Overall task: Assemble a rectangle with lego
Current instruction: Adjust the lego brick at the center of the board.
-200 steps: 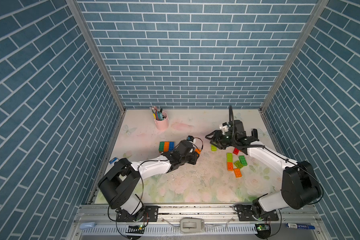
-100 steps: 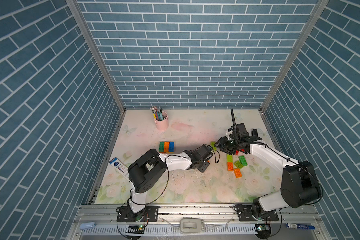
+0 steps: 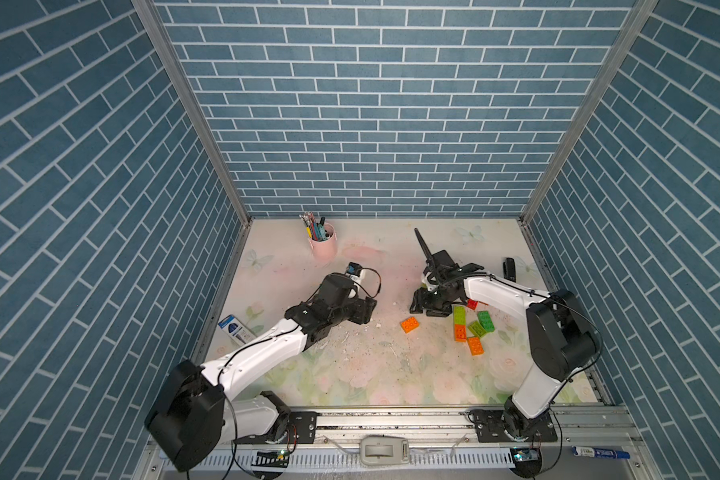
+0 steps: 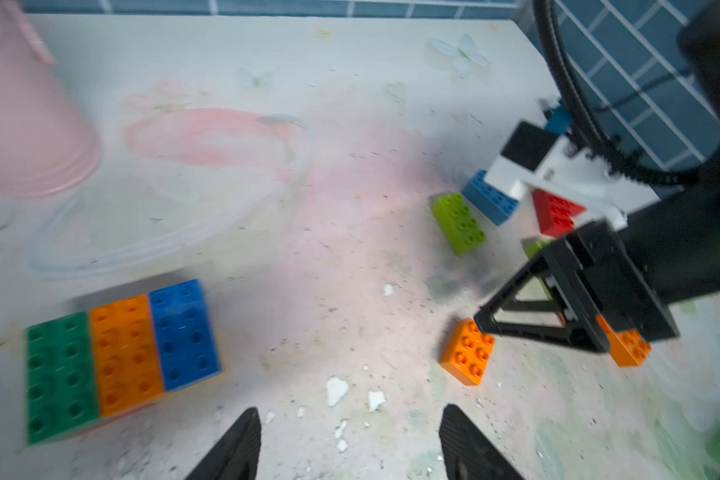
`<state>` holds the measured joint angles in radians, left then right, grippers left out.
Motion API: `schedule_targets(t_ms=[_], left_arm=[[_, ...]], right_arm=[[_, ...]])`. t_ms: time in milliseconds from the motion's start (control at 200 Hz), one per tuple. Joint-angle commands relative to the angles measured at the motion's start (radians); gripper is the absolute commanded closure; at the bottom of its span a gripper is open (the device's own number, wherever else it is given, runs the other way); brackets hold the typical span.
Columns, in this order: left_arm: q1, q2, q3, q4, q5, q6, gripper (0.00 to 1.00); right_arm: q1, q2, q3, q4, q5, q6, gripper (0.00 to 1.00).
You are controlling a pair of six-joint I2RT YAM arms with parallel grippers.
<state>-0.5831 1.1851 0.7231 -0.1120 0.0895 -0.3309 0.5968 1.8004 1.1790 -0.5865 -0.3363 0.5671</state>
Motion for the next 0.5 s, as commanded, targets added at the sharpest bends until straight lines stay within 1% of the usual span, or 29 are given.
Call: schedule_targets(t_ms=[0, 185, 290, 365, 435, 495], left_arm=[[0.049, -0.009, -0.014, -0.041, 0.006, -0.039, 0.30], [0.058, 0.006, -0.017, -0.042, 0.015, -0.048, 0.31], [0.058, -0.001, -0.021, -0.026, 0.020, -0.056, 0.31], [0.061, -0.012, -0.022, -0.029, 0.015, -0.051, 0.31], [0.068, -0.019, -0.022, -0.041, 0.013, -0.046, 0.31], [0.077, -0.032, -0.021, -0.057, 0.009, -0.044, 0.31]], right_arm=[[0.030, 0.047, 0.027, -0.021, 0.014, -0.025, 0.39], [0.094, 0.027, 0.005, -0.025, 0.020, 0.063, 0.39], [0.149, 0.006, 0.003, -0.003, -0.019, 0.110, 0.39], [0.191, 0.006, 0.027, -0.008, -0.055, 0.111, 0.39], [0.201, 0.006, 0.045, -0.020, -0.119, 0.111, 0.39], [0.201, -0.009, 0.064, -0.072, -0.112, 0.066, 0.39]])
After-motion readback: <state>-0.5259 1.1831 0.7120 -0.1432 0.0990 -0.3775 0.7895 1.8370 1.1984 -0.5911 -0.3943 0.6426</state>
